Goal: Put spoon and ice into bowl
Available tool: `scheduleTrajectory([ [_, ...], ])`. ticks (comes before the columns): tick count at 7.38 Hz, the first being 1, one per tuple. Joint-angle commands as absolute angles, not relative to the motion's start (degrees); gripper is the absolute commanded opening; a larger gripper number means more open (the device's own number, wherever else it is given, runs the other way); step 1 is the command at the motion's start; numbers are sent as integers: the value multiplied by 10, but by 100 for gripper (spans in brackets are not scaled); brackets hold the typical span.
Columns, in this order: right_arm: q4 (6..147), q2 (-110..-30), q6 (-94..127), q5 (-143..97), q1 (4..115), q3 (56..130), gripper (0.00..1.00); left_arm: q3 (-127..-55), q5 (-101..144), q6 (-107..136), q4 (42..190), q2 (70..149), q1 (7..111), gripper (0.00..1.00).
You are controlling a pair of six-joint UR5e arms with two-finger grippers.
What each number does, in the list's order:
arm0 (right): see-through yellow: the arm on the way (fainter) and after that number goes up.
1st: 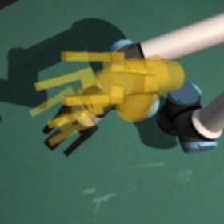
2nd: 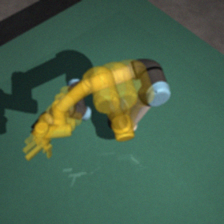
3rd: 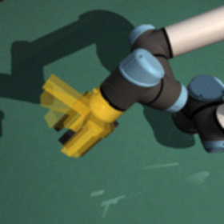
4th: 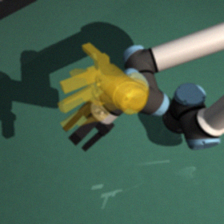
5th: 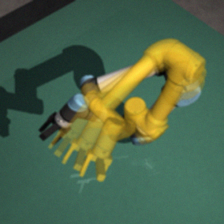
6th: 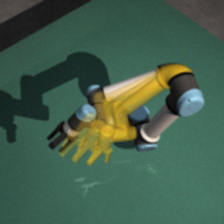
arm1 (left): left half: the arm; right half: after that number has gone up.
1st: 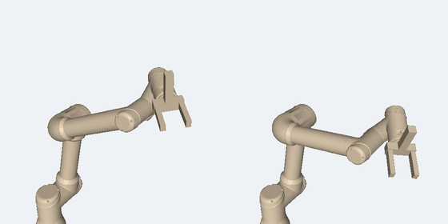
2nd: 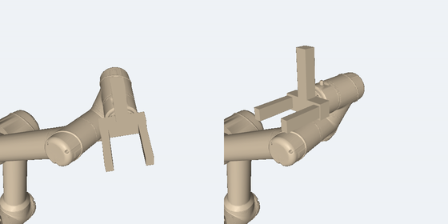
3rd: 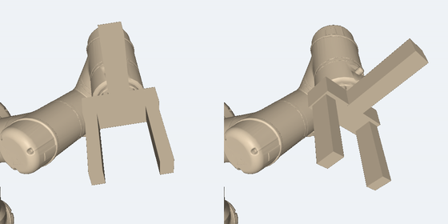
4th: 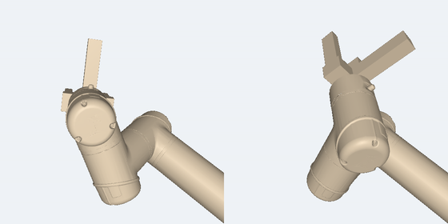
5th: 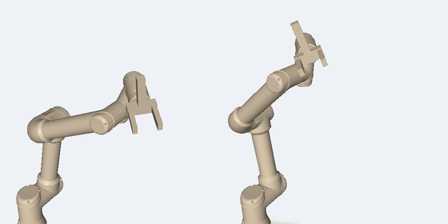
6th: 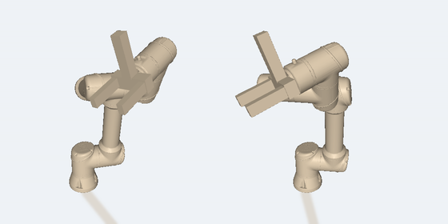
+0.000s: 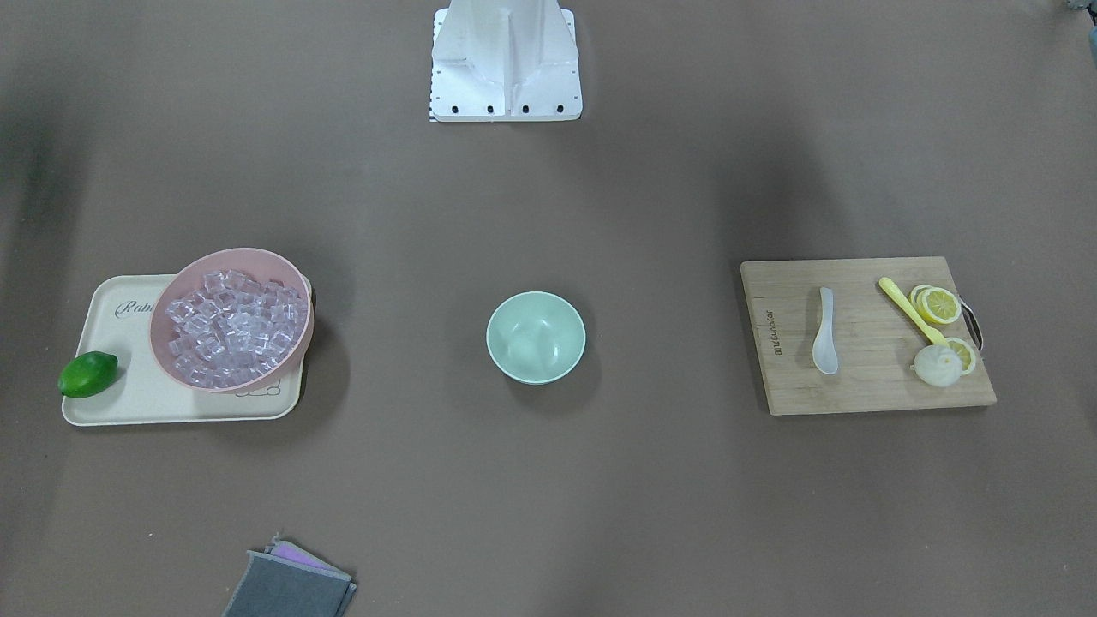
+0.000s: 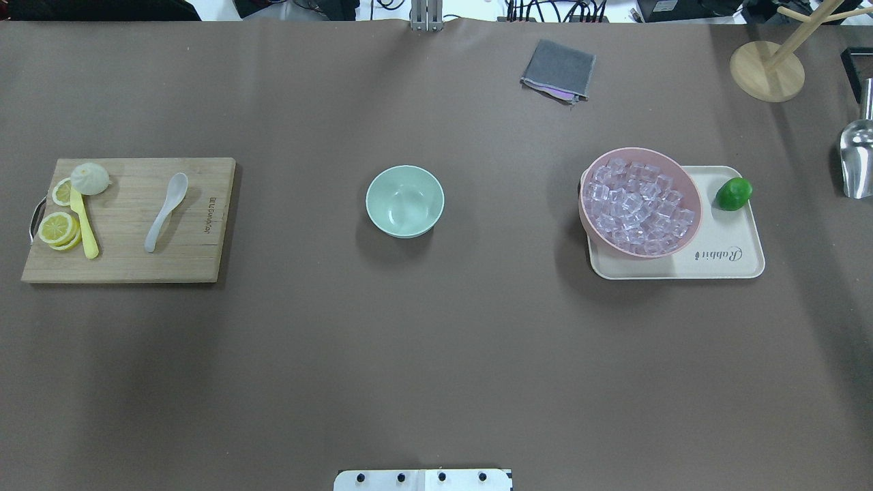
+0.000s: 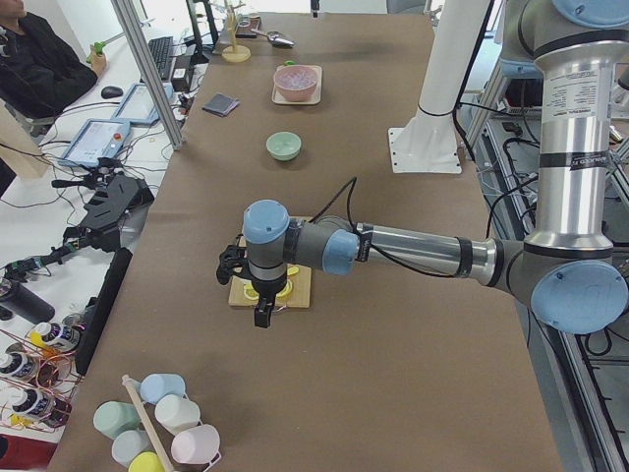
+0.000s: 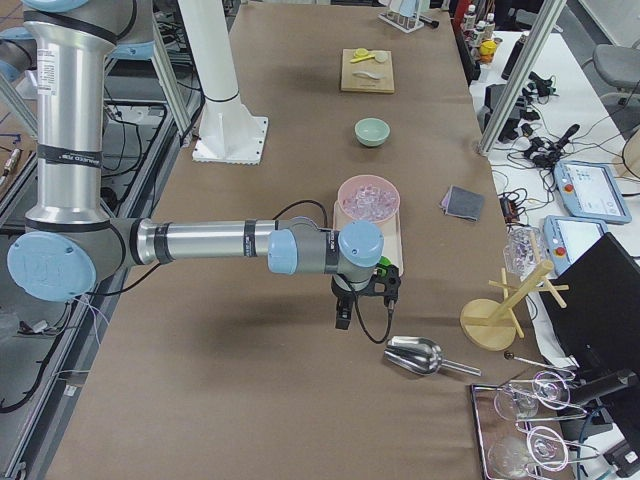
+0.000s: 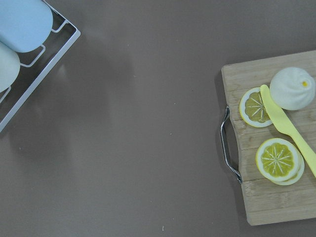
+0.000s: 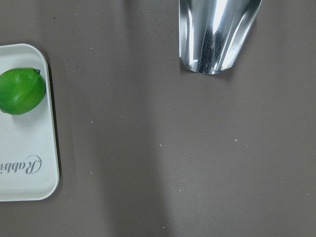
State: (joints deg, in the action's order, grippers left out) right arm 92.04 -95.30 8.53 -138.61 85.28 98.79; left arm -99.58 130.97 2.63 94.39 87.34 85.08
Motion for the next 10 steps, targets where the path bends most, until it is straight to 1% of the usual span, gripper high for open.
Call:
scheduleTrajectory([
  [1, 921, -953, 85, -1386, 853, 988, 100, -997, 1310, 25, 944, 875, 851, 98],
  [3, 920, -953, 86, -1384, 852, 988, 100, -997, 1310, 26, 945, 879, 850, 98],
  [4, 920, -950, 85, -1384, 848, 988, 100, -1000, 1310, 36, 943, 895, 839, 98],
  [5, 920, -949, 86, -1384, 848, 988, 100, -1001, 1306, 99, 949, 916, 797, 98],
  [6, 920, -948, 85, -1384, 848, 989, 100, -1002, 1303, 152, 979, 929, 761, 98],
  [8, 920, -949, 85, -1384, 848, 988, 100, -1012, 1304, 194, 1080, 931, 732, 98],
  [10, 920, -949, 85, -1383, 847, 987, 100, -1010, 1306, 267, 1168, 950, 674, 98],
])
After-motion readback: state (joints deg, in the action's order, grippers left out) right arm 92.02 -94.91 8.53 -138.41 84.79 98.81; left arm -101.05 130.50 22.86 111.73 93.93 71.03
